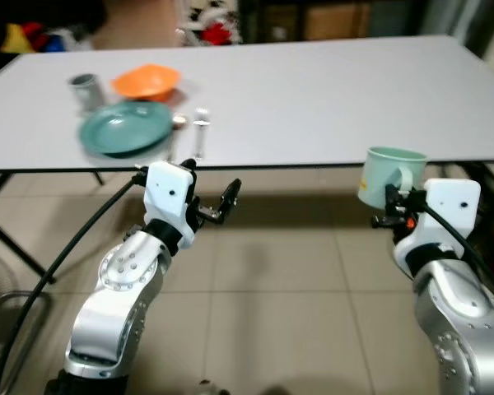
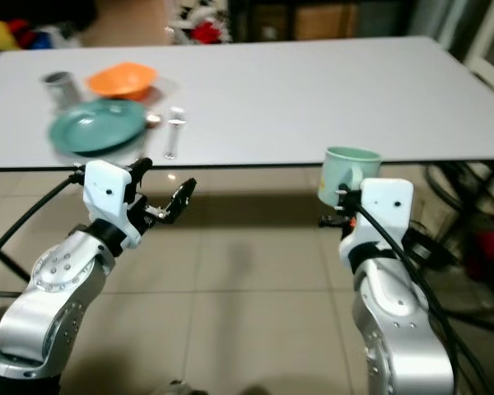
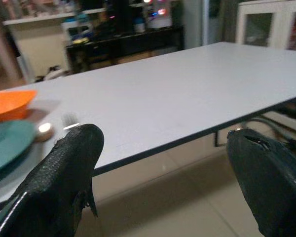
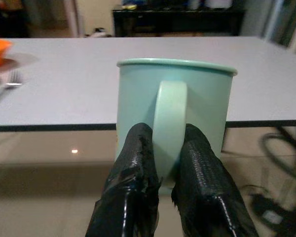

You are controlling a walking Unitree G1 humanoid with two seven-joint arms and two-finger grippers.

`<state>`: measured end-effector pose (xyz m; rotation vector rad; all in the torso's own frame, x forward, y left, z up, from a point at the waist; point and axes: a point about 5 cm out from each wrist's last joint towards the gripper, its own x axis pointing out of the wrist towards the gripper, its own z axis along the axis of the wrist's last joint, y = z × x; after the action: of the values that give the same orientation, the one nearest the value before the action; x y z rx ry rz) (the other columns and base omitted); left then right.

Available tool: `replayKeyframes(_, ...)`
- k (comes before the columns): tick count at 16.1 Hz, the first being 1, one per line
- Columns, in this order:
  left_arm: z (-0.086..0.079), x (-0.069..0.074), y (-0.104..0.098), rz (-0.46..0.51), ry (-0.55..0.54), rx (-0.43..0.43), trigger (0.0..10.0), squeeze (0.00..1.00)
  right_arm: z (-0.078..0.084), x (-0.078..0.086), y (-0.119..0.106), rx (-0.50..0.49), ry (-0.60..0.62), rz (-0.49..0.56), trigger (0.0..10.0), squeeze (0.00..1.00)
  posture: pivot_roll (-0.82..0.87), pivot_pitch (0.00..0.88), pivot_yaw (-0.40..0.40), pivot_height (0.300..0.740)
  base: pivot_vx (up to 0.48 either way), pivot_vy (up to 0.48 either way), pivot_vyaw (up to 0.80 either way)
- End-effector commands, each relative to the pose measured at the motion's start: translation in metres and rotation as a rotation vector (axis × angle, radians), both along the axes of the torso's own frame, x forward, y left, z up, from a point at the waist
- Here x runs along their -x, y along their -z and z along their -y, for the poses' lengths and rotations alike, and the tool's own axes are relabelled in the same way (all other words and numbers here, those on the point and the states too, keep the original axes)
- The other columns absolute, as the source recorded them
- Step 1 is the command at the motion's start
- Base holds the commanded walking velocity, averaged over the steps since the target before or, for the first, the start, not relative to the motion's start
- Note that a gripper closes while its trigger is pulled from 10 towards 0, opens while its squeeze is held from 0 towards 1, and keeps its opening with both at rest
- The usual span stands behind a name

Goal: Setting the table

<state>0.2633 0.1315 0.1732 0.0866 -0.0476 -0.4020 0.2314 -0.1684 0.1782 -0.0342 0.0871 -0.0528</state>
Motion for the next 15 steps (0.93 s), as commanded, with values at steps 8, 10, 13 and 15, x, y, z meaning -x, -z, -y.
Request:
replayKeyframes(8, -0.009, 0.001, 0.006, -0.023, -0.068, 0.019, 10.0, 0.00, 0.002, 0.000, -0.005, 0.025, -0.027, 0.024, 10.0, 0.00, -0.01, 0.045, 0.023, 0.740, 0.321, 0.000, -0.30)
replayKeyframes(10, -0.011, 0.003, 0.006, -0.019, -0.083, 0.017, 10.0, 0.00, 0.002, 0.000, -0.006, 0.024, -0.043, 0.029, 10.0, 0.00, -0.01, 0.045, 0.016, 0.740, 0.322, 0.000, 0.00)
replayKeyframes(13, -0.014, 0.006, 0.003, -0.008, -0.095, 0.009, 10.0, 0.00, -0.004, -0.001, -0.005, 0.008, -0.092, 0.037, 10.0, 0.00, 0.00, 0.053, 0.008, 0.740, 0.321, 0.000, 0.00)
replayKeyframes(15, -0.016, 0.006, 0.002, -0.006, -0.098, 0.004, 10.0, 0.00, -0.006, -0.001, -0.004, 0.009, -0.104, 0.036, 10.0, 0.00, 0.00, 0.054, 0.012, 0.740, 0.322, 0.000, 0.00)
